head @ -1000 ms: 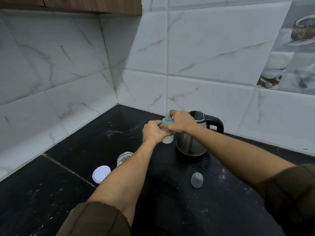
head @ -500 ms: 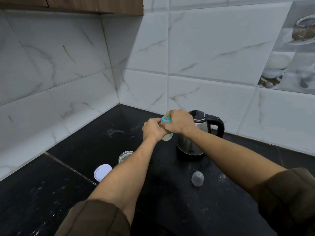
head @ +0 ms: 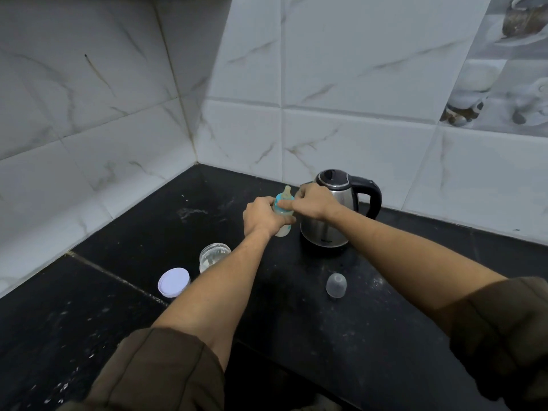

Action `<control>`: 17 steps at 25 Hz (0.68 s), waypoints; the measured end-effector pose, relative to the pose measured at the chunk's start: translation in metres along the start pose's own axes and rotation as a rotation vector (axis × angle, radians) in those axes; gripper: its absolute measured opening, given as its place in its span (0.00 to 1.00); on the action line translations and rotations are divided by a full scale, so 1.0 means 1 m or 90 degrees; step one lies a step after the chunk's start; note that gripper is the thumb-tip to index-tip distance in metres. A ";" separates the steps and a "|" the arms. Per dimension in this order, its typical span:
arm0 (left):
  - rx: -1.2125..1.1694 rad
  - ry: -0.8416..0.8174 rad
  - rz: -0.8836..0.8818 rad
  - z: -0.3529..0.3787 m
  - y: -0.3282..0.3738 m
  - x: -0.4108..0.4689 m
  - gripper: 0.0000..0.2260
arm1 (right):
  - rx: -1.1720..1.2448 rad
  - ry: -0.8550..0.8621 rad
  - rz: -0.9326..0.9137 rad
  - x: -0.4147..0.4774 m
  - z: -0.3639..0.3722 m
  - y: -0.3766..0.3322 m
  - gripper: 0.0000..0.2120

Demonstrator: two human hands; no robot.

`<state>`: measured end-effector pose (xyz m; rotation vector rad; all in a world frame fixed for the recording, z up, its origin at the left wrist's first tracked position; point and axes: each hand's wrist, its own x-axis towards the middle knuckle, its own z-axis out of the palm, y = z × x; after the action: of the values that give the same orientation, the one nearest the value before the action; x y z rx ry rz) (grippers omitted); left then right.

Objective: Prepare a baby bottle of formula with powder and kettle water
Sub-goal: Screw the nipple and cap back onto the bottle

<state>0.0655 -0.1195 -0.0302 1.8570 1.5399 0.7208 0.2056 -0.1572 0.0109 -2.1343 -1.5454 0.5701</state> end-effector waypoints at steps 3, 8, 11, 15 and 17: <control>0.012 0.002 -0.001 0.009 -0.008 -0.008 0.21 | -0.042 -0.066 0.028 -0.013 0.005 0.021 0.21; 0.009 -0.012 -0.012 0.030 -0.011 -0.017 0.24 | -0.261 -0.173 0.069 -0.035 0.015 0.048 0.18; 0.002 -0.029 0.000 0.043 -0.009 -0.023 0.24 | -0.352 -0.216 0.110 -0.048 0.022 0.057 0.18; -0.015 -0.028 0.007 0.050 -0.008 -0.028 0.25 | -0.379 -0.313 0.176 -0.060 0.032 0.070 0.23; -0.021 -0.034 0.006 0.051 -0.009 -0.029 0.26 | -0.384 -0.322 0.175 -0.065 0.037 0.077 0.26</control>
<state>0.0925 -0.1532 -0.0718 1.8457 1.4782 0.6903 0.2254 -0.2363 -0.0593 -2.8495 -1.8744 0.8745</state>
